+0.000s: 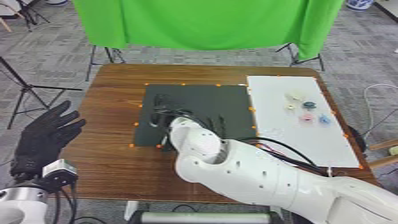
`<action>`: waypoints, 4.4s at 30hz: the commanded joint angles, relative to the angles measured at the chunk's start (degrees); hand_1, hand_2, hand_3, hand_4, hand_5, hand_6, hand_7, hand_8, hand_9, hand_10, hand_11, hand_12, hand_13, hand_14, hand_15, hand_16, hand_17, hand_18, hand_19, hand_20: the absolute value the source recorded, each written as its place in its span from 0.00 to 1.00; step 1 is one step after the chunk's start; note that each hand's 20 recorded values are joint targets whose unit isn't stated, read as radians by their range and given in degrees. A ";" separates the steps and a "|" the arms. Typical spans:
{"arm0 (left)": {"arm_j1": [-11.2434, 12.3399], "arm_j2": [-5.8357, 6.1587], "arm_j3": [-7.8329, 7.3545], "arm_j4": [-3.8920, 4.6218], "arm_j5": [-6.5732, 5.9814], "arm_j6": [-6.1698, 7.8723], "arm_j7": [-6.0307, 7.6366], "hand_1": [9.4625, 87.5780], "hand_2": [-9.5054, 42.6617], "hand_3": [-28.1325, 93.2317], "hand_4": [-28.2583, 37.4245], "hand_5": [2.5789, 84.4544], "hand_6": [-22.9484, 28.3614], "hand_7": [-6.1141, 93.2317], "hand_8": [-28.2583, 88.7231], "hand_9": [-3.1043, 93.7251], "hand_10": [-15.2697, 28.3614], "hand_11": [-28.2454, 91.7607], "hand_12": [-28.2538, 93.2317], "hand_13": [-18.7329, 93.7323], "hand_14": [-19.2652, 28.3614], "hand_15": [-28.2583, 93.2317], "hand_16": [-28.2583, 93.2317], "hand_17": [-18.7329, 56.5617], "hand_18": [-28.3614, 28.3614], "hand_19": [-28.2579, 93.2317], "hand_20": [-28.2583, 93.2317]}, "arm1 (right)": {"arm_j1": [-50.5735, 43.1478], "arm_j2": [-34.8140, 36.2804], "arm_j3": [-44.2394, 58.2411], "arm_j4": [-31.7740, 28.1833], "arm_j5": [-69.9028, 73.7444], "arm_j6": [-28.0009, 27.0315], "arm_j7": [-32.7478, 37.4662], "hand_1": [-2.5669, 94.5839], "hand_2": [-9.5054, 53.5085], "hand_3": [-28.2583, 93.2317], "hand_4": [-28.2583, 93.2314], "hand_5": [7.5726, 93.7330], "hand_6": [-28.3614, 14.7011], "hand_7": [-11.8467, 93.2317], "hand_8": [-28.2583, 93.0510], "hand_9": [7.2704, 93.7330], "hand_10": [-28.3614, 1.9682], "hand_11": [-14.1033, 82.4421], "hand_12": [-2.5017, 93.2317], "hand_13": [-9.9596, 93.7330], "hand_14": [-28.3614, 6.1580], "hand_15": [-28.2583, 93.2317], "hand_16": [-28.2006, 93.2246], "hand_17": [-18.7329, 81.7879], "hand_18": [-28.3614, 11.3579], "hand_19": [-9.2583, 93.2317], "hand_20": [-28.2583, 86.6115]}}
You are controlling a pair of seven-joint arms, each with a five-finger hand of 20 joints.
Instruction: Arrange flowers
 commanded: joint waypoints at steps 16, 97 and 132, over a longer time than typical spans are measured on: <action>-1.37 1.55 0.93 1.01 0.11 -1.87 -1.76 0.18 0.28 0.91 0.11 0.42 0.64 0.20 0.16 0.37 0.79 0.44 0.30 0.39 0.96 0.61 0.16 0.13 0.93 0.73 0.17 | 3.07 -1.37 -3.23 1.53 3.12 -0.02 4.37 0.51 0.00 0.89 0.00 0.85 0.61 0.31 0.26 0.97 0.64 0.46 0.32 0.90 0.69 0.88 0.36 0.58 0.18 1.00 0.44; 8.28 0.08 4.47 -2.86 -0.12 1.65 1.51 0.18 0.28 0.91 0.11 0.42 0.65 0.20 0.16 0.37 0.79 0.44 0.30 0.39 0.96 0.61 0.16 0.13 0.93 0.73 0.17 | -30.98 39.43 48.27 -13.02 5.62 -14.38 6.43 0.34 0.01 0.95 0.00 0.52 0.57 0.28 0.12 0.67 0.38 0.51 0.19 0.80 0.59 0.95 0.32 0.50 0.18 1.00 0.32; 7.87 -0.70 3.42 -3.31 -0.46 1.32 0.69 0.18 0.29 0.91 0.11 0.42 0.65 0.20 0.16 0.37 0.80 0.44 0.30 0.39 0.96 0.61 0.16 0.13 0.93 0.73 0.17 | -17.02 43.57 23.90 -10.29 -3.90 6.75 8.92 0.56 0.00 0.90 0.00 0.84 0.68 0.40 0.23 0.96 0.70 0.38 0.35 0.91 0.76 0.87 0.35 0.60 0.23 1.00 0.34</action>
